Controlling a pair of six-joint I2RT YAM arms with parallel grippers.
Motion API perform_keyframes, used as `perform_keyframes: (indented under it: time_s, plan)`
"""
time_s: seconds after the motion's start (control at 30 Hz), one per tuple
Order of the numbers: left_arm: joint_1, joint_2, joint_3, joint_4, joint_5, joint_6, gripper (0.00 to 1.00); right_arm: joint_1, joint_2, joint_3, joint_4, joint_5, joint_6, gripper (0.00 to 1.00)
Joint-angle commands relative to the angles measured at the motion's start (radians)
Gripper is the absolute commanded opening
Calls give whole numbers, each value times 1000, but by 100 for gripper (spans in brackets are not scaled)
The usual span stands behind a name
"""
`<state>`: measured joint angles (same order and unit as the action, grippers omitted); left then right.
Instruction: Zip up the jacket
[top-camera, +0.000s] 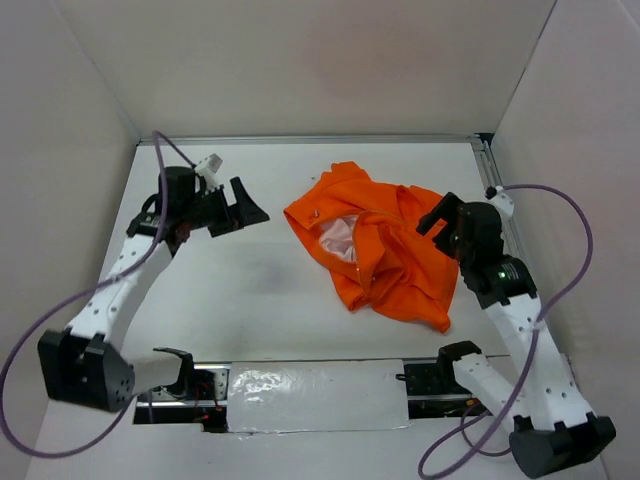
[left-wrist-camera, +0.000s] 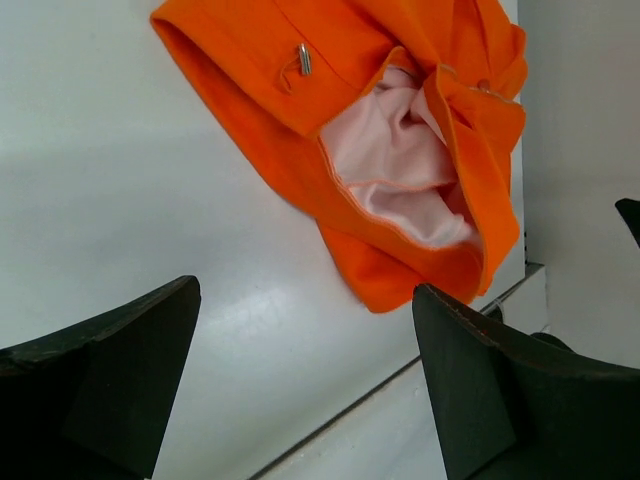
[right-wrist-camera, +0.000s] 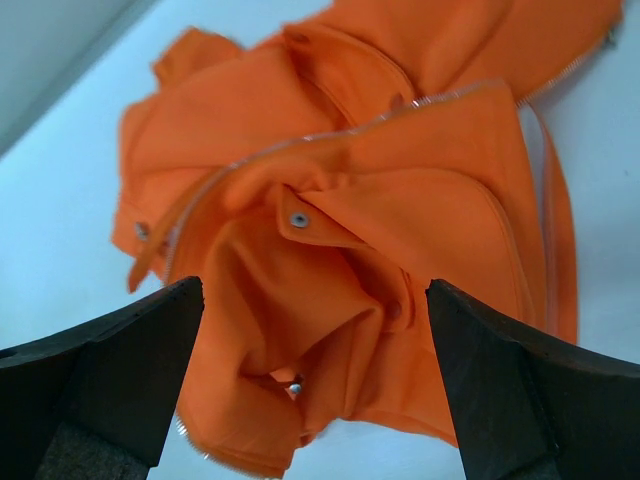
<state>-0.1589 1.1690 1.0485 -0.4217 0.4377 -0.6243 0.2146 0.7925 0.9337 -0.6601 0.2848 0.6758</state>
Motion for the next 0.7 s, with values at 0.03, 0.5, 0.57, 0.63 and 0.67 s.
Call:
perform_keyframes:
  time_s: [0.03,0.5,0.57,0.63,0.67]
  plan:
    - [-22,214,158,100,76,101,99,-59,144,-10,-62,8,83,100]
    - [-200,1181,1054,-101,-83,374,99,-326,537,-58,174,-188,41,100]
    - [-209,1216,1075,-85,-65,391,99,-334,576,-32,203,-200,44,100]
    - [-218,1210,1030,-43,-8,403,99,-339,651,0,218,-193,48,100]
    - [-218,1203,1006,-23,10,405,99,-345,677,11,223,-194,51,100]
